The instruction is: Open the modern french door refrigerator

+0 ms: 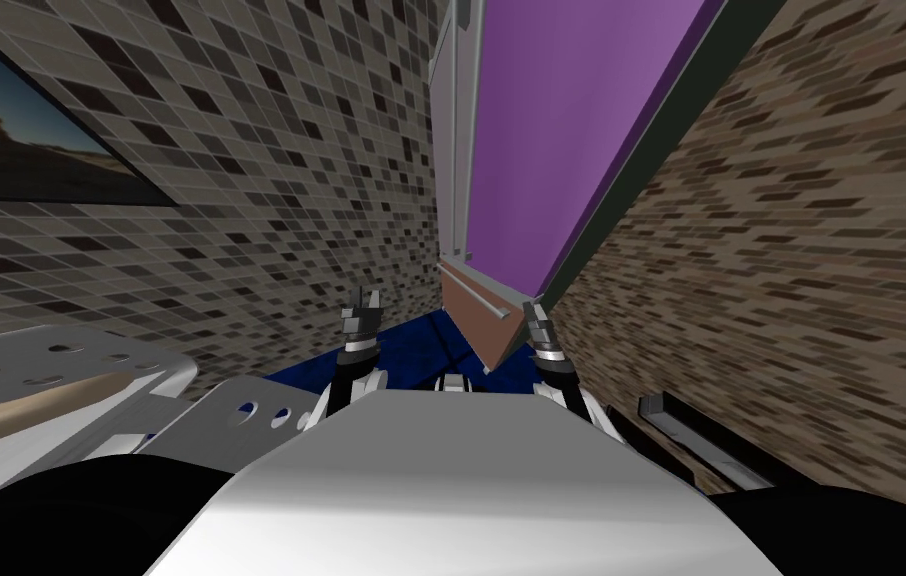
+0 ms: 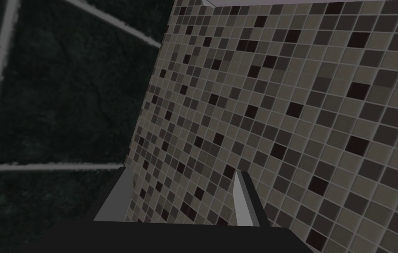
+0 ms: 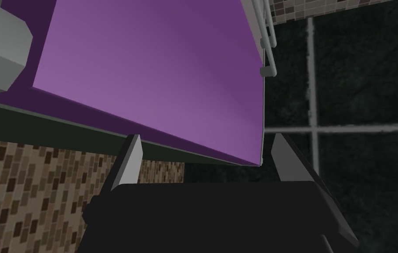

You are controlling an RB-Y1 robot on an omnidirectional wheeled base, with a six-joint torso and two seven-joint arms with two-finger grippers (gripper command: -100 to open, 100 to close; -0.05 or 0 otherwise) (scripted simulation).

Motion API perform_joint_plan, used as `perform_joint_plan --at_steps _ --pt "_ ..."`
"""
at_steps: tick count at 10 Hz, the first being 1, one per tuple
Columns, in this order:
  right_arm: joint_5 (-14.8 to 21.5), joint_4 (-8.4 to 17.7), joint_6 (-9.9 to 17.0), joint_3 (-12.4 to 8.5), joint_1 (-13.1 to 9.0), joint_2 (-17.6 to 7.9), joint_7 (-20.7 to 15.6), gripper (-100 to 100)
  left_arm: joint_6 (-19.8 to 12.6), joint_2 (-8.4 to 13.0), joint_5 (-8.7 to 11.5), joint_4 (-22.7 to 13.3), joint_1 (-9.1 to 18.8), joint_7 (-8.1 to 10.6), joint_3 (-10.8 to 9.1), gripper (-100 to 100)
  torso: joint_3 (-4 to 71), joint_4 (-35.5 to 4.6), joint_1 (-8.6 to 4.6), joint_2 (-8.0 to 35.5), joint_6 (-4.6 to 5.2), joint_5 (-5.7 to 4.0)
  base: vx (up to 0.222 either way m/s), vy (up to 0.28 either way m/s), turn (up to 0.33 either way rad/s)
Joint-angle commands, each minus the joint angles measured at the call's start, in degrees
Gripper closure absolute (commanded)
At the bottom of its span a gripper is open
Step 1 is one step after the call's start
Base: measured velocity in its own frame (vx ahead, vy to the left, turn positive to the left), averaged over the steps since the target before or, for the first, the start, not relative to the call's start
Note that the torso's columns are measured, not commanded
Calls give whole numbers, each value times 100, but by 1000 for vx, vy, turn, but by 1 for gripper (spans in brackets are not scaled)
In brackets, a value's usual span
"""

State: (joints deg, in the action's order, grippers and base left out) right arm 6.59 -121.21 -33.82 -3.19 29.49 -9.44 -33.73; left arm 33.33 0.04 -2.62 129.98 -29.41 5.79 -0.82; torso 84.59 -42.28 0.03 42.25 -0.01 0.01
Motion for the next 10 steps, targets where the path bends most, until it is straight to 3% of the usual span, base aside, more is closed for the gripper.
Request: perform_joint_plan --at_steps 1,5,7,8,10 --pt "1 78 -96 -6 20 -32 -383 -100 0 0 0 0 0 0 0 0 -1 0 -3 2 2 0 11 5 -9" --pt "12 374 -396 -27 76 -140 -1031 -100 0 0 0 0 0 0 0 0 -3 -1 -5 5 1 -1 17 10 43" --pt "12 374 -396 -27 76 -140 -1268 -100 0 0 0 0 0 0 0 0 -1 -1 -3 2 1 0 17 5 17" --pt "19 534 -554 -38 102 -182 -1470 -100 0 0 0 0 0 0 0 0 -2 -1 -4 4 1 -1 26 8 65" --pt "19 534 -554 -38 102 -182 -1733 -100 0 0 0 0 0 0 0 0 0 0 -3 1 1 0 20 4 25"
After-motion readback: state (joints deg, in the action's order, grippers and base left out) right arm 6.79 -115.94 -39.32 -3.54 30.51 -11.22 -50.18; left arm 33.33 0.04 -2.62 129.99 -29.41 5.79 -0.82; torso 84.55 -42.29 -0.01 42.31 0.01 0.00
